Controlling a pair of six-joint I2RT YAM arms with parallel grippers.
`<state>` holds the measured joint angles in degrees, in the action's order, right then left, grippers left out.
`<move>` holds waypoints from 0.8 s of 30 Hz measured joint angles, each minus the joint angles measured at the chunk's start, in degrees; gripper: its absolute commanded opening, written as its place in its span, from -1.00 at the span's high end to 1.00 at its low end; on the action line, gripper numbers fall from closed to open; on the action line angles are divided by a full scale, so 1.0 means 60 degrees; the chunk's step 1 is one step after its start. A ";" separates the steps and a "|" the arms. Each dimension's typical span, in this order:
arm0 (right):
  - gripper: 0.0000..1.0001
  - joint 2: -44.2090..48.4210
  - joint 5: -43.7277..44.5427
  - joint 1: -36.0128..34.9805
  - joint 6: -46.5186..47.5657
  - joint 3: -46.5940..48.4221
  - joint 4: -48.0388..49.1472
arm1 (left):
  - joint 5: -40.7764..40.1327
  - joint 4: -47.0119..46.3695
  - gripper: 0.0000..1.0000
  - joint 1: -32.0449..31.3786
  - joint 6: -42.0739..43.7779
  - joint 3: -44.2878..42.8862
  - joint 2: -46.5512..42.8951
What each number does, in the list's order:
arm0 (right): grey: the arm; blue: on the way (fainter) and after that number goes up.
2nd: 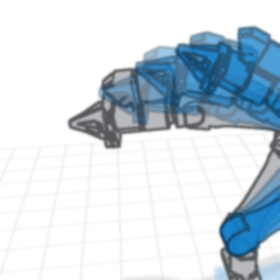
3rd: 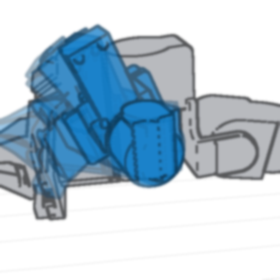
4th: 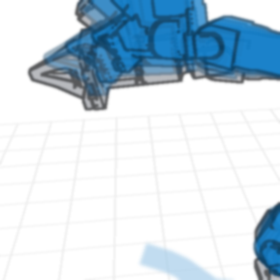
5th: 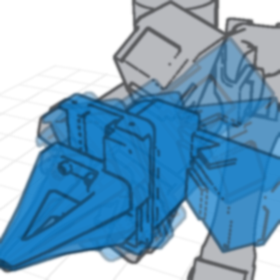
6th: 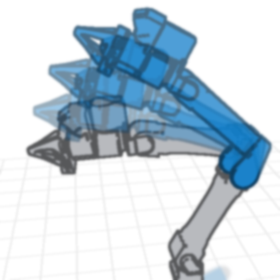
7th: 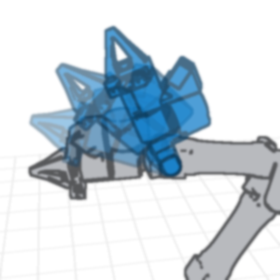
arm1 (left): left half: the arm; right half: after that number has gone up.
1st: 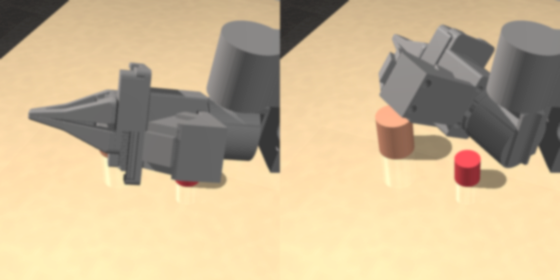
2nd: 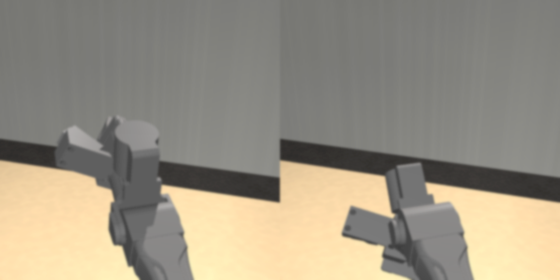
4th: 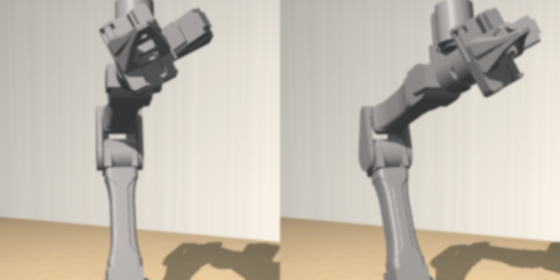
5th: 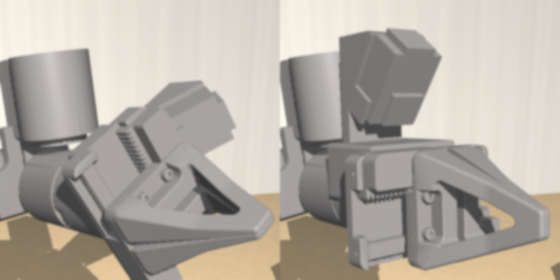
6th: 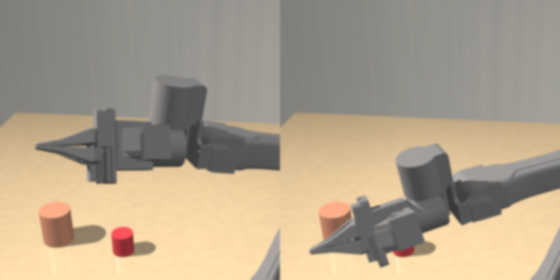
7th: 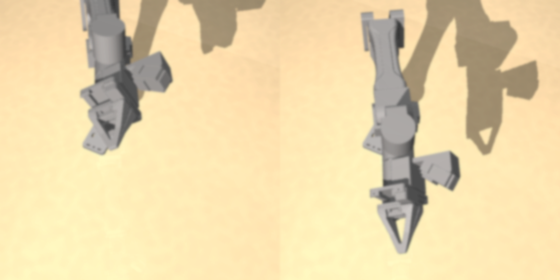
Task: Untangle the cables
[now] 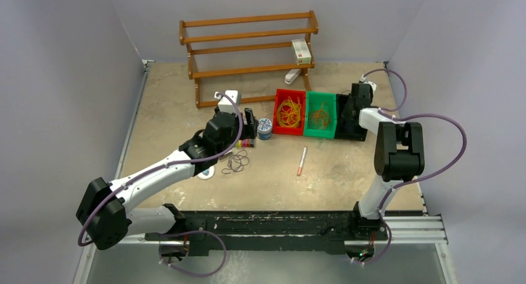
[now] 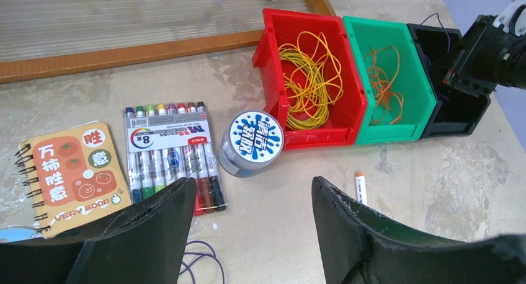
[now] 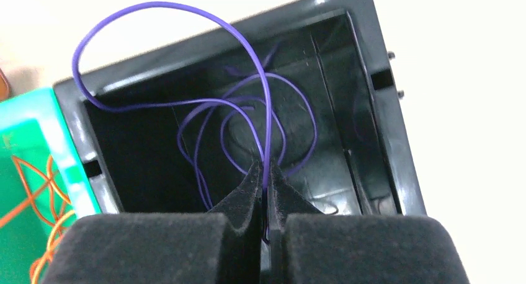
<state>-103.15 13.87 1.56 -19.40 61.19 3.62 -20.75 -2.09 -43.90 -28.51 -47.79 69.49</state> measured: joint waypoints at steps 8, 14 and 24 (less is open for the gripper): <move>0.33 -0.0499 -0.0087 0.0004 0.0208 0.0594 -0.0178 | 0.0000 0.0091 -0.34 0.0000 -0.0004 -0.0073 0.0000; -0.09 0.0266 -0.0076 0.0004 0.0266 0.0401 -0.0306 | -0.0004 0.0120 -0.34 0.0000 -0.0004 -0.0106 0.0011; -0.26 0.2838 0.0018 0.0004 0.0430 0.0299 -0.0539 | 0.0000 0.0160 -0.34 0.0000 -0.0004 -0.0109 0.0142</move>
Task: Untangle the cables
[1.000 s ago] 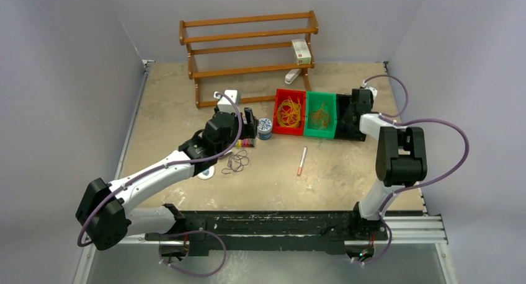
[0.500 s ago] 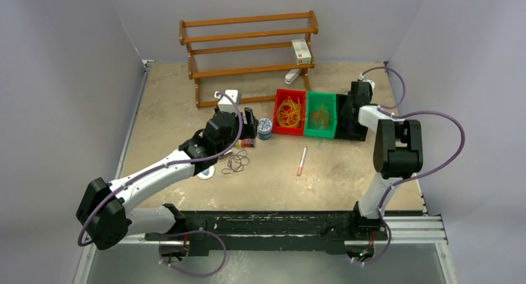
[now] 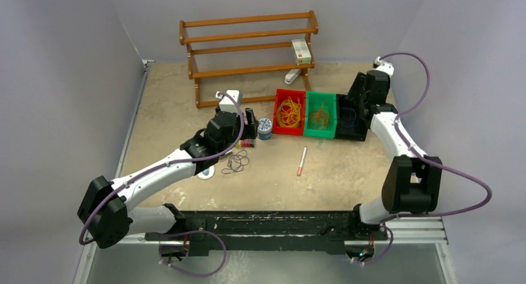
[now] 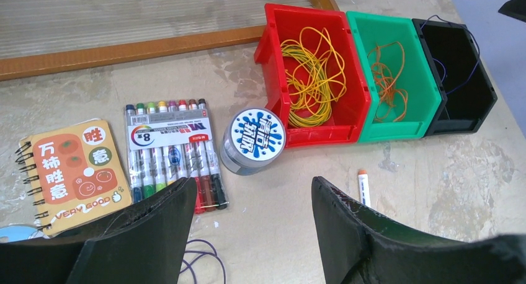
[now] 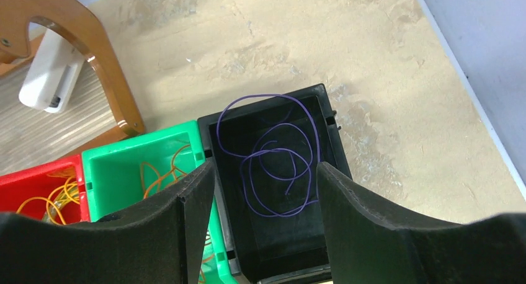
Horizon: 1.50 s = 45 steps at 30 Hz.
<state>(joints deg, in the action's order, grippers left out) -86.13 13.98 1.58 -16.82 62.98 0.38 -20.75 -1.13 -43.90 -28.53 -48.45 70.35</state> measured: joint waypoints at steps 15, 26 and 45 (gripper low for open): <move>-0.09 -0.1279 0.0922 0.0007 0.0317 0.0266 -0.0503 | 0.0000 0.0022 -0.34 0.0000 0.0000 0.0000 0.0007; 0.41 -0.1891 0.1585 0.0015 0.0637 0.0430 -0.0732 | -0.0004 0.0033 -0.34 0.0000 0.0000 0.0000 0.0007; 1.00 -0.2029 0.0208 0.0058 0.0630 0.0514 -0.1213 | 0.0000 0.0153 -0.34 0.0000 0.0000 0.0000 0.0007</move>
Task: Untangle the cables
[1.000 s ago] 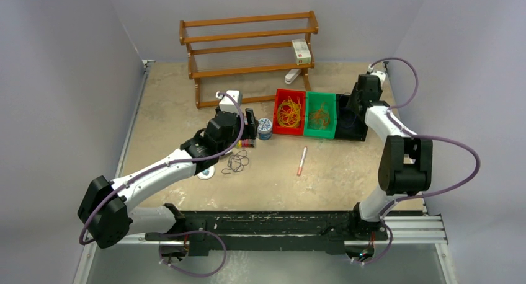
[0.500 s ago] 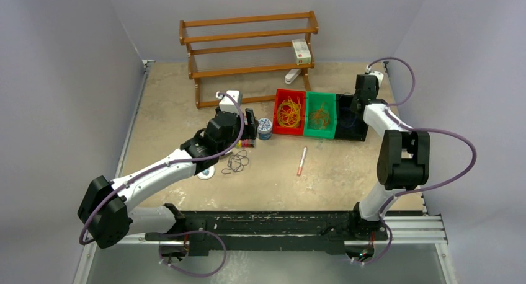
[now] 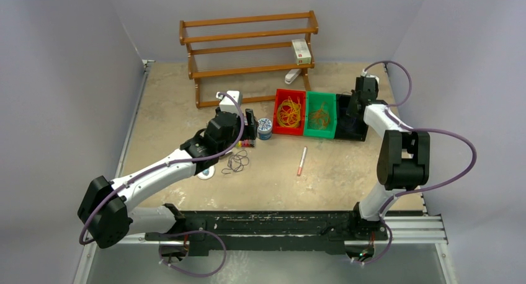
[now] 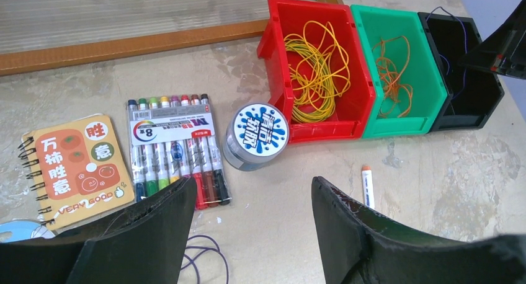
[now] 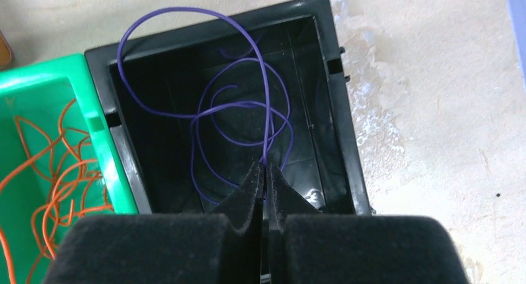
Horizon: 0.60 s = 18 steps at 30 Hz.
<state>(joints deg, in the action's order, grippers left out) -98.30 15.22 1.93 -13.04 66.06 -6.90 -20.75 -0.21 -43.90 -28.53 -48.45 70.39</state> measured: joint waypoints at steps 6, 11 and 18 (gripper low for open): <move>1.00 0.0000 -0.0291 0.0000 0.0004 0.0000 -0.0554 | 0.0022 0.0084 -0.34 0.0000 0.0000 -0.0007 0.0007; 1.00 0.0000 -0.0382 0.0000 0.0000 -0.0004 -0.0892 | 0.0142 0.0109 -0.33 0.0000 -0.0004 -0.0029 0.0095; 1.00 0.0007 -0.0463 0.0000 -0.0051 -0.0248 -0.1129 | 0.0251 0.0135 -0.33 0.0000 -0.0069 -0.0138 0.0306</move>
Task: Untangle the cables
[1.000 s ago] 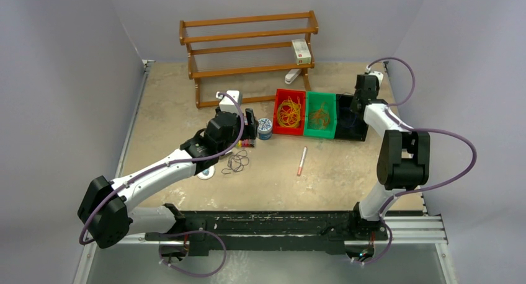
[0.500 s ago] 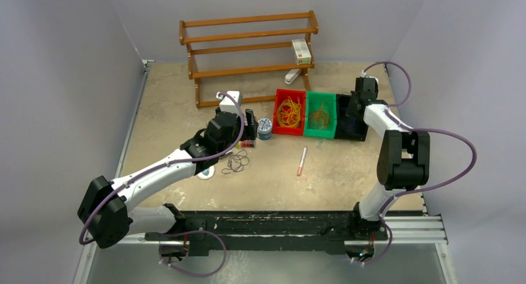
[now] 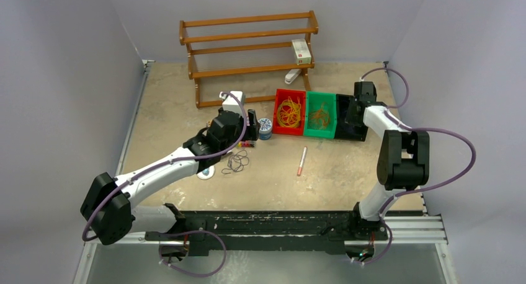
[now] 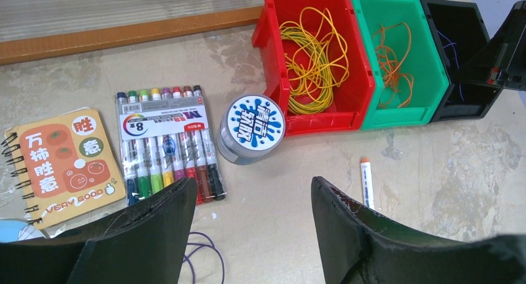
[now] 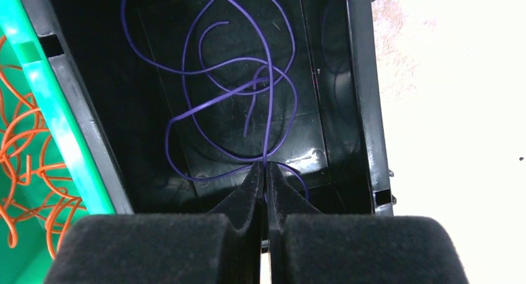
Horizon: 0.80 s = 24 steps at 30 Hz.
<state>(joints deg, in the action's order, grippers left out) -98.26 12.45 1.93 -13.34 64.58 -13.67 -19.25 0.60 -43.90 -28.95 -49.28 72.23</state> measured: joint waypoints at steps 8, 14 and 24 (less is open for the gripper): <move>1.00 0.0138 0.0000 0.0000 -0.0029 -0.0164 -0.0026 | 0.0084 -0.0004 -0.33 0.0000 -0.0095 -0.0004 0.0098; 1.00 0.0178 -0.0007 0.0000 -0.0029 -0.0215 0.0743 | 0.0109 0.0000 -0.33 0.0000 -0.0098 -0.0004 0.0197; 0.95 -0.0823 -0.0226 0.0000 -0.0015 0.0127 0.1672 | -0.0120 0.0295 -0.33 0.0000 -0.0109 -0.0022 0.0197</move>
<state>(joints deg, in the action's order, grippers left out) -103.20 11.09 1.93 -13.43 65.34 -3.64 -19.97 2.37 -43.90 -29.61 -49.41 73.41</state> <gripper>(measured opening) 0.007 0.665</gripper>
